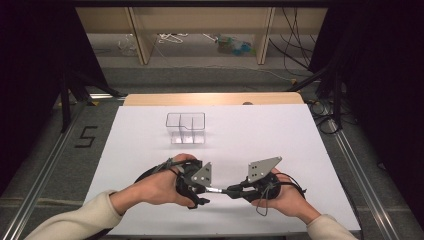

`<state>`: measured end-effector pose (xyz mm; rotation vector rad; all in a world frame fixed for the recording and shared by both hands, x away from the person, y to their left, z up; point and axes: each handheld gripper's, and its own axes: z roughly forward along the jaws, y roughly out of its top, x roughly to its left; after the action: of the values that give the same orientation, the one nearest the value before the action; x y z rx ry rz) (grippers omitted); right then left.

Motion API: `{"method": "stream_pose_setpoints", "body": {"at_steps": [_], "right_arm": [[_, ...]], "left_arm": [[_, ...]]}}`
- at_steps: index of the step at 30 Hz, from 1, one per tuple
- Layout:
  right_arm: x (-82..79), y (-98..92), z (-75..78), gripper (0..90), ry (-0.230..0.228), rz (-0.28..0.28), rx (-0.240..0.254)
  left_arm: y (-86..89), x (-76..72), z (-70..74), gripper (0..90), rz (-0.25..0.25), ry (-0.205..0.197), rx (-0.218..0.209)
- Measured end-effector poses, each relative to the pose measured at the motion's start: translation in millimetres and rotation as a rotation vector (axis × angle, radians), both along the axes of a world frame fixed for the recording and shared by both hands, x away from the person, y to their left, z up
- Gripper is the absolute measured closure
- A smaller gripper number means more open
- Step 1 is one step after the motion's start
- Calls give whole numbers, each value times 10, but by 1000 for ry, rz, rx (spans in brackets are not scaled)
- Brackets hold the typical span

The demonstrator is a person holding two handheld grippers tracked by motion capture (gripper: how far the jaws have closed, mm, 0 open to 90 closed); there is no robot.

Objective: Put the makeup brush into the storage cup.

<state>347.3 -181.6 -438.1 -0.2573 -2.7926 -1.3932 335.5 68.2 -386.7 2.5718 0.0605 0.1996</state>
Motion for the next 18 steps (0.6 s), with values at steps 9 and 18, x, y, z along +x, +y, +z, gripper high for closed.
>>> {"method": "stream_pose_setpoints", "body": {"at_steps": [9,18], "right_arm": [[19,-81,22,793,-37,-75,25],[22,-162,66,793,-84,-155,88]], "left_arm": [[309,55,-69,208,140,-2,-174],[504,71,-203,203,265,13,-347]]}}
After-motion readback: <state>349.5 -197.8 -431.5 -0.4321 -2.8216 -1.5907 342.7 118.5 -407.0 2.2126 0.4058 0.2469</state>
